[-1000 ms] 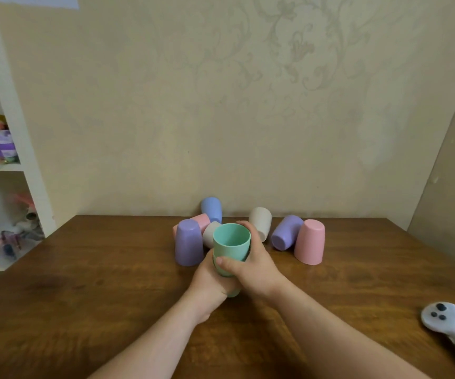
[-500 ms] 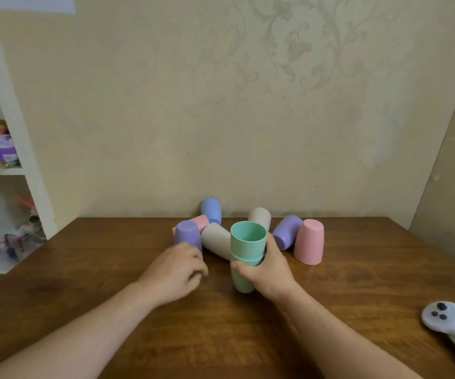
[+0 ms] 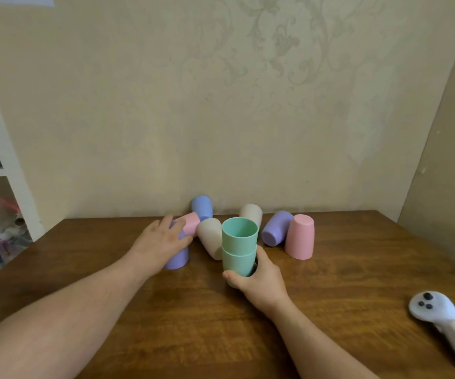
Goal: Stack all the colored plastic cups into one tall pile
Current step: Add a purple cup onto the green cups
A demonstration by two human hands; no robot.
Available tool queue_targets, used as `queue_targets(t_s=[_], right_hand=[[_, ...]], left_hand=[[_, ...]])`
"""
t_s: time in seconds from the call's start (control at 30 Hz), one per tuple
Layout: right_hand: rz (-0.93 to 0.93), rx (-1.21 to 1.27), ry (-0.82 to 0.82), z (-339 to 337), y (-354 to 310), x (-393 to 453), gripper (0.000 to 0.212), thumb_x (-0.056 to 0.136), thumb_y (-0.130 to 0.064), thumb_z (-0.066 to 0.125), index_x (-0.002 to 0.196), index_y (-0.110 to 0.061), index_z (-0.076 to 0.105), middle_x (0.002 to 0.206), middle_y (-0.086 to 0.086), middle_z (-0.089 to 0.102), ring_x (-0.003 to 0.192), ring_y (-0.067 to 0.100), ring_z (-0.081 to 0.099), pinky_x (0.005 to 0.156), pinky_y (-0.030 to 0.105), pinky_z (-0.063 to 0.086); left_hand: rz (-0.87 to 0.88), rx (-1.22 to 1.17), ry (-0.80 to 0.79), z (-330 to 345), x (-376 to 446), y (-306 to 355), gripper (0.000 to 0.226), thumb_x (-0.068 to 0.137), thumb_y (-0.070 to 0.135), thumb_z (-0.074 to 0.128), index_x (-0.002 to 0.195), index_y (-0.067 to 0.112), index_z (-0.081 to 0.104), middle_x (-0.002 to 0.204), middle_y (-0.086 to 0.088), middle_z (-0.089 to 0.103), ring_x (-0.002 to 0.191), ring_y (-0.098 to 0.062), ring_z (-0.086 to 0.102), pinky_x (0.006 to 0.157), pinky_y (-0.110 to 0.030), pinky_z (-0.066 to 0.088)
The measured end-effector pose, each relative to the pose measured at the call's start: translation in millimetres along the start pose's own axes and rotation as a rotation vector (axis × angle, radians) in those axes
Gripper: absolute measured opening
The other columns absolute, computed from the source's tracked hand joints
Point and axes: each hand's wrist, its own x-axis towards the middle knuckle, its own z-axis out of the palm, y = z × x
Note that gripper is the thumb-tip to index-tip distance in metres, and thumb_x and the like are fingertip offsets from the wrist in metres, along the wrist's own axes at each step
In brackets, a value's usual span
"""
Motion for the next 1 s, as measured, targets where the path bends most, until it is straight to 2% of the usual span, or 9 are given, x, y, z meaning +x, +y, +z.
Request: queue_targets(t_s=[0.07,0.13,0.23,0.33,0.4,0.5,0.6,0.87,1.0], right_hand=[[0.006,-0.008,0.003,0,0,0,0.081,0.073,-0.050,0.095,0.143,-0.039,0.055,0.124,-0.020,0.067,0.114,0.004,0.065,0.097,0.028,0.052],[0.010,-0.016,0.010,1,0,-1,0.080,0.073,-0.052,0.094,0.141,-0.038,0.056,0.123,-0.019,0.069,0.112,0.004,0.066,0.096,0.029,0.054],[0.020,-0.022,0.003,0,-1,-2,0.080,0.073,-0.054,0.094,0.141,-0.037,0.057,0.127,-0.018,0.069,0.113,0.003,0.066,0.097,0.032,0.055],[0.026,-0.015,-0.001,0,-3,-2,0.078,0.075,-0.051,0.094,0.141,-0.037,0.056,0.126,-0.018,0.068,0.113,0.003,0.065,0.094,0.029,0.053],[0.025,-0.010,0.003,1,-4,-3,0.079,0.075,-0.050,0.095,0.142,-0.036,0.056,0.124,-0.018,0.067,0.112,0.003,0.064,0.092,0.027,0.052],[0.021,-0.003,-0.001,1,-5,-3,0.080,0.077,-0.049,0.095,0.145,-0.037,0.054,0.123,-0.020,0.066,0.110,0.002,0.063,0.091,0.025,0.050],[0.024,0.007,-0.012,1,-4,-3,0.081,0.078,-0.048,0.095,0.146,-0.036,0.053,0.121,-0.022,0.063,0.106,-0.001,0.061,0.091,0.025,0.049],[0.023,0.023,-0.026,0,-2,-1,0.079,0.078,-0.047,0.095,0.144,-0.038,0.052,0.116,-0.028,0.060,0.105,-0.005,0.060,0.089,0.023,0.049],[0.017,0.021,-0.026,0,-1,0,0.080,0.077,-0.049,0.095,0.144,-0.039,0.052,0.116,-0.029,0.061,0.106,-0.006,0.060,0.087,0.020,0.049]], left_hand=[[-0.043,-0.034,0.039,4,-7,-1,0.060,0.038,0.000,0.096,0.092,0.021,0.080,0.103,-0.020,0.070,0.077,-0.041,0.064,0.055,-0.042,0.052],[-0.128,-0.144,0.002,-6,-14,-3,0.072,0.040,0.006,0.096,0.106,0.026,0.077,0.110,-0.015,0.067,0.082,-0.039,0.063,0.062,-0.043,0.053],[-0.314,-0.364,-0.003,-19,-24,-2,0.080,0.066,0.040,0.088,0.138,0.035,0.055,0.131,-0.003,0.054,0.101,-0.034,0.066,0.080,-0.040,0.054],[-0.522,-0.797,-0.005,-25,-33,10,0.079,0.069,0.060,0.086,0.132,0.032,0.048,0.125,0.004,0.056,0.104,-0.028,0.066,0.082,-0.041,0.058],[-0.610,-1.052,-0.001,-20,-39,19,0.082,0.067,0.059,0.091,0.131,0.030,0.047,0.121,0.009,0.061,0.107,-0.023,0.066,0.086,-0.041,0.059],[-0.750,-1.365,0.011,-11,-42,36,0.083,0.072,0.043,0.096,0.137,0.032,0.046,0.124,0.009,0.065,0.108,-0.018,0.066,0.080,-0.035,0.054],[-0.846,-1.580,0.031,-4,-43,50,0.085,0.079,0.031,0.096,0.147,0.028,0.045,0.128,0.007,0.063,0.113,-0.018,0.063,0.088,-0.033,0.050],[-0.881,-1.644,0.063,-9,-44,56,0.086,0.080,0.025,0.097,0.151,0.024,0.049,0.126,0.006,0.060,0.112,-0.016,0.059,0.090,-0.033,0.049],[-0.912,-1.836,0.289,-38,-25,48,0.070,0.084,0.022,0.093,0.144,0.021,0.057,0.132,-0.001,0.069,0.119,-0.018,0.067,0.095,-0.037,0.055]])
